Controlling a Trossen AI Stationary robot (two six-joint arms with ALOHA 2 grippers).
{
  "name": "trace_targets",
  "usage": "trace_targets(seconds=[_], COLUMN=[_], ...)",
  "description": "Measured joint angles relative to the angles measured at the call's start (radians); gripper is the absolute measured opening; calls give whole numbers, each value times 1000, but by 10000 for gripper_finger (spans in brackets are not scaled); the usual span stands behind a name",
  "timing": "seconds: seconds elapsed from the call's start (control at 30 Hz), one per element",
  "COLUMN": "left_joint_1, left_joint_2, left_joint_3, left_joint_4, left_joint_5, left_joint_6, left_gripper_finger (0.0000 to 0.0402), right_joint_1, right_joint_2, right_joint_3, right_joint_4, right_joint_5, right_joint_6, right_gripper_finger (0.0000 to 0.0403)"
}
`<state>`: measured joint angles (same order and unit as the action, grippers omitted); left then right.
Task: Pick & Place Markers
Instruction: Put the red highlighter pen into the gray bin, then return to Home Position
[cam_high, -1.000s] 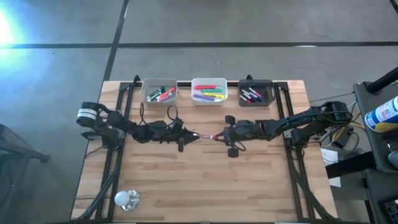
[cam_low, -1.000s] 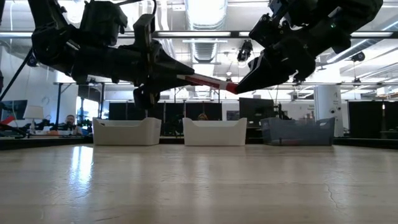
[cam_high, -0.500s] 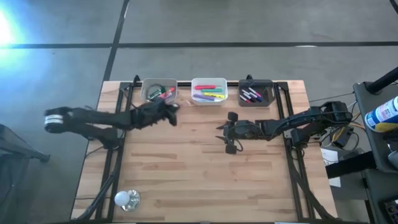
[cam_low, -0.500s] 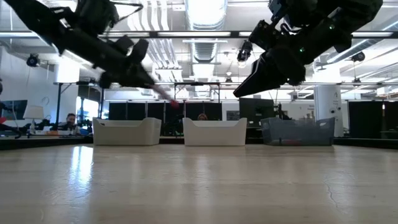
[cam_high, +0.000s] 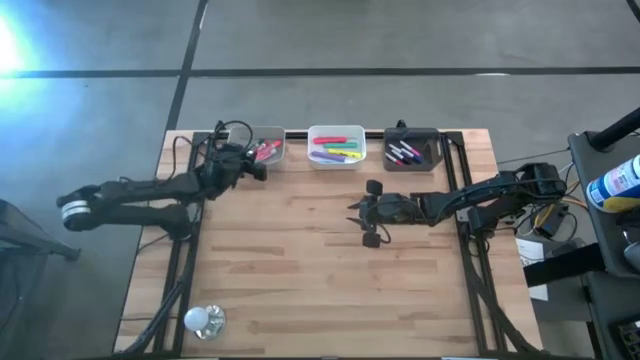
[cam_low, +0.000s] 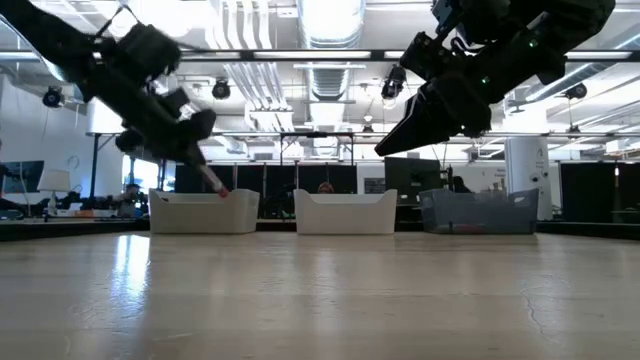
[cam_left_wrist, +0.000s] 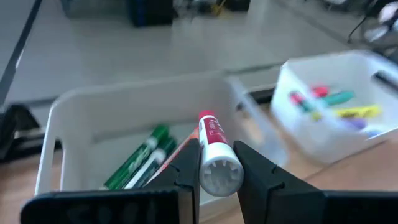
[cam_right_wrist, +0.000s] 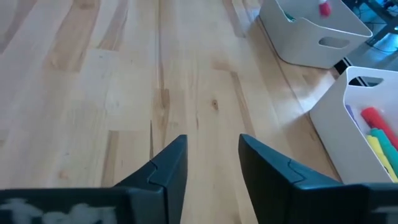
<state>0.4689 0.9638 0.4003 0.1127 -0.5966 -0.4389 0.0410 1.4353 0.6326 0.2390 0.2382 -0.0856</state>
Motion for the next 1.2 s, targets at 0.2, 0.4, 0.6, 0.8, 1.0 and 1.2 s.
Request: trace_targets(seconds=[0.2, 0.4, 0.6, 0.8, 1.0, 1.2], left_joint_1=[148, 184, 184, 151, -3, -193], left_joint_2=[76, 109, 63, -74, -201, -238], left_joint_3=[-32, -33, -33, -34, -86, -192], left_joint_4=[65, 71, 64, 47, 120, 320], left_joint_5=[159, 188, 189, 322, 460, 459], left_joint_6=[8, 31, 66, 153, 243, 317], left_gripper_finger=[67, 114, 134, 131, 72, 5], right_joint_1=[0, 0, 0, 0, -39, -72], right_joint_2=[0, 0, 0, -43, -184, -428], right_joint_3=[0, 0, 0, -11, -138, -332], right_joint_4=[2, 2, -3, -1, 95, 160], right_joint_5=[0, 0, -1, -33, -166, -216], right_joint_6=[-4, -3, 4, -6, -21, 15], right_gripper_finger=[124, 109, 91, 61, 17, 8])
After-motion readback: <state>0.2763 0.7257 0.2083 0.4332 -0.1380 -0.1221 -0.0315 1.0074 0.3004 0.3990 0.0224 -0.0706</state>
